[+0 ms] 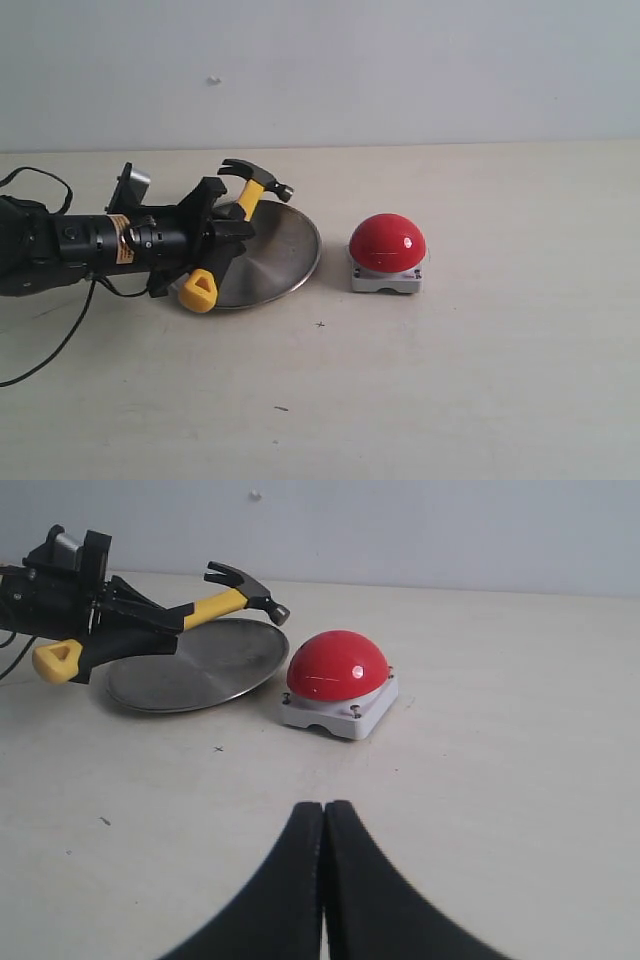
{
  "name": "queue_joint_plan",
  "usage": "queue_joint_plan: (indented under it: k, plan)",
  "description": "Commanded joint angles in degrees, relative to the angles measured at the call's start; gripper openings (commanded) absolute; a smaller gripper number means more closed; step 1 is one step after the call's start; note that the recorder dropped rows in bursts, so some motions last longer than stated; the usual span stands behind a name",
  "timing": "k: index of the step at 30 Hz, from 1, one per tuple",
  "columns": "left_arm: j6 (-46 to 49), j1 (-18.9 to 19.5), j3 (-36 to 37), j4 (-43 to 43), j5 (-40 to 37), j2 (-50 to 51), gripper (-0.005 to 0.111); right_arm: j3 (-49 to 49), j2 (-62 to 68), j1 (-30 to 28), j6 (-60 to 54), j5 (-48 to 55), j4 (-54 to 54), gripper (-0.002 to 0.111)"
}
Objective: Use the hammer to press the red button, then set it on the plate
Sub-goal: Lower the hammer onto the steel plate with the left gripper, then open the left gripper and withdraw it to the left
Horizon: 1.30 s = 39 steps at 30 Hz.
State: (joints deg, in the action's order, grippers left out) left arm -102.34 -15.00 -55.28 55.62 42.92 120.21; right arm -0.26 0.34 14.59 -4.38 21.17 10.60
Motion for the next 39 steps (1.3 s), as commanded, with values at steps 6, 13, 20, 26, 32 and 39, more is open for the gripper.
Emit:
queue_joint_plan:
  k: [6, 13, 20, 26, 32, 39]
  plan:
    - [0.73, 0.17, -0.85, -0.16, -1.24, -0.52, 0.0, 0.07, -0.34, -0.01, -0.05, -0.24, 0.04, 0.0]
    - [0.73, 0.17, -0.85, 2.91, -0.62, -0.52, 0.0, 0.07, -0.34, -0.01, -0.05, -0.24, 0.04, 0.0]
    - [0.84, 0.17, -0.85, 5.41, -0.73, -0.52, 0.003, 0.07, -0.34, -0.01, -0.05, -0.24, 0.04, 0.0]
    - [-0.5, 0.17, -0.85, 5.41, -3.52, -0.52, 0.028, 0.07, -0.34, -0.01, -0.05, -0.24, 0.04, 0.0]
    - [-1.07, 0.17, -0.85, 7.52, -7.59, -0.52, 0.046, 0.07, -0.34, -0.01, -0.05, -0.24, 0.04, 0.0]
    - [-3.02, 1.91, -0.85, 10.37, -7.34, -0.9, 0.048, 0.07, -0.34, -0.01, -0.05, -0.24, 0.04, 0.0]
